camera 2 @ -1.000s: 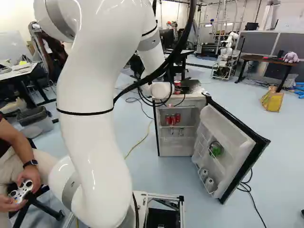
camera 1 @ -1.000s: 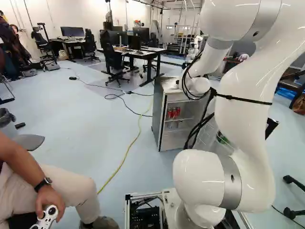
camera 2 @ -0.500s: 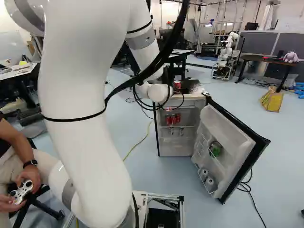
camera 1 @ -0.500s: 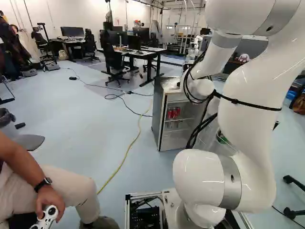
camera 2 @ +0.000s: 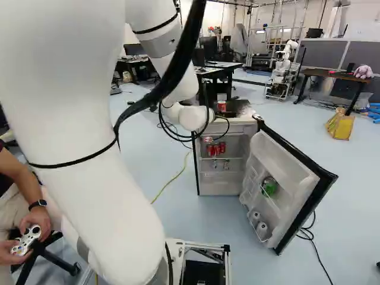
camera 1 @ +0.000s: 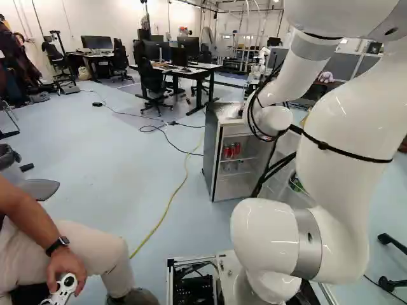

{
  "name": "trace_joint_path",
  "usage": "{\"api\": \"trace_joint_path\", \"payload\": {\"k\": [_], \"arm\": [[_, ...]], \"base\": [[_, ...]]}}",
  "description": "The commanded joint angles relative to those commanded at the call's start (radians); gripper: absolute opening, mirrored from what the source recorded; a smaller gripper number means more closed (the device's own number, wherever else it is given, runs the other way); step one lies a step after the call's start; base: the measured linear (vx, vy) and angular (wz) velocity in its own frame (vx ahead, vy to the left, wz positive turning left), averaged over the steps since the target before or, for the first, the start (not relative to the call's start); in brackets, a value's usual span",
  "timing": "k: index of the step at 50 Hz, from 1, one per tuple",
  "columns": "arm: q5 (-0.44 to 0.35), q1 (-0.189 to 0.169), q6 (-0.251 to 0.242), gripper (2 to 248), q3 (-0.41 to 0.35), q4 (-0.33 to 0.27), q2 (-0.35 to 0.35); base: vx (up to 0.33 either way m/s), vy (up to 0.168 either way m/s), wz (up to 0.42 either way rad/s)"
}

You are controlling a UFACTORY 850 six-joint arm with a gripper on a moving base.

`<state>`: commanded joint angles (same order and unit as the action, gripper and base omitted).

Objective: Grab a drink from the fridge

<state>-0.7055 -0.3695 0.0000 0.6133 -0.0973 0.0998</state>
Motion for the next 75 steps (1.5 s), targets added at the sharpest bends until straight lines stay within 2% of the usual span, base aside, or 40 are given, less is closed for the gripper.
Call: {"api": "trace_joint_path", "payload": {"k": [14, 45, 75], "arm": [[0.06, -0.008, 0.0, 247, -0.03, 0.007, -0.061], [0.244, -0.022, 0.0, 247, -0.026, 0.064, -0.132], [0.419, -0.079, 0.0, 247, 0.021, 0.13, -0.158]], "base": [[0.0, 0.0, 0.0], [0.0, 0.0, 0.0], [0.0, 0.0, 0.0]]}}
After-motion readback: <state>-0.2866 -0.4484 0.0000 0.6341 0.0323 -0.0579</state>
